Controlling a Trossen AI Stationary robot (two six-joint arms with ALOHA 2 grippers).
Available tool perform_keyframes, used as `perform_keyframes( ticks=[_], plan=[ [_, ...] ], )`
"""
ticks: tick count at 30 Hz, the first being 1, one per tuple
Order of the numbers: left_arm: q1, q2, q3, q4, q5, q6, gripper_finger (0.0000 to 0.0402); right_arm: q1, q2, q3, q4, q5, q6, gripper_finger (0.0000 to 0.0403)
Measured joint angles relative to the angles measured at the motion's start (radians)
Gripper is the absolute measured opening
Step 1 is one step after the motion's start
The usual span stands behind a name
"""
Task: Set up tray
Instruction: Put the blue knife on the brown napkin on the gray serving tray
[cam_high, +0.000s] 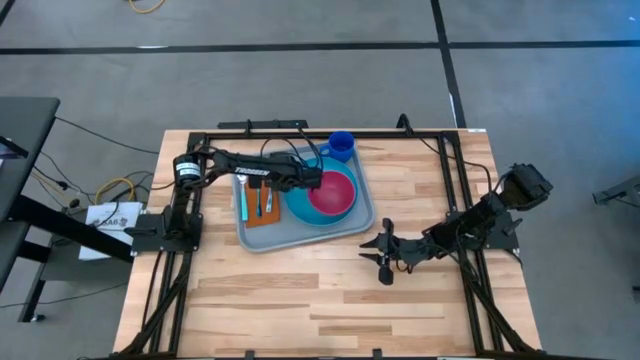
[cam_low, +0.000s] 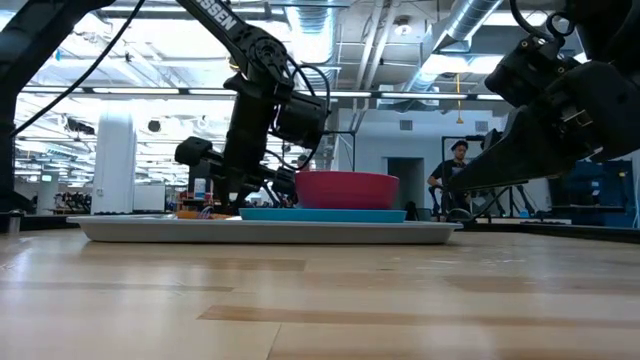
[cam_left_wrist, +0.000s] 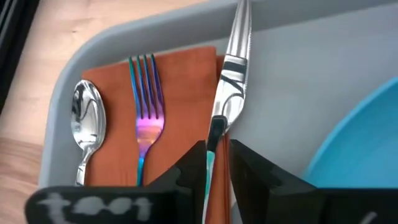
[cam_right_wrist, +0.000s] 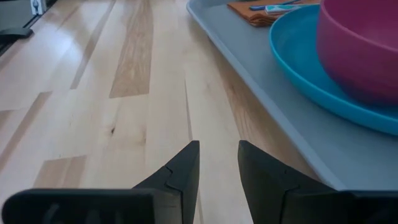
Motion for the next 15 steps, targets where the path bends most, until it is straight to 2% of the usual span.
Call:
perform_keyframes(
  ticks=[15],
  plan=[
    [-0.001,0.0,-0.013,0.006,-0.026,0.042,0.0053,0.0,0.0,0.0,-0.003,0.001,0.004,0.0104]
  ],
)
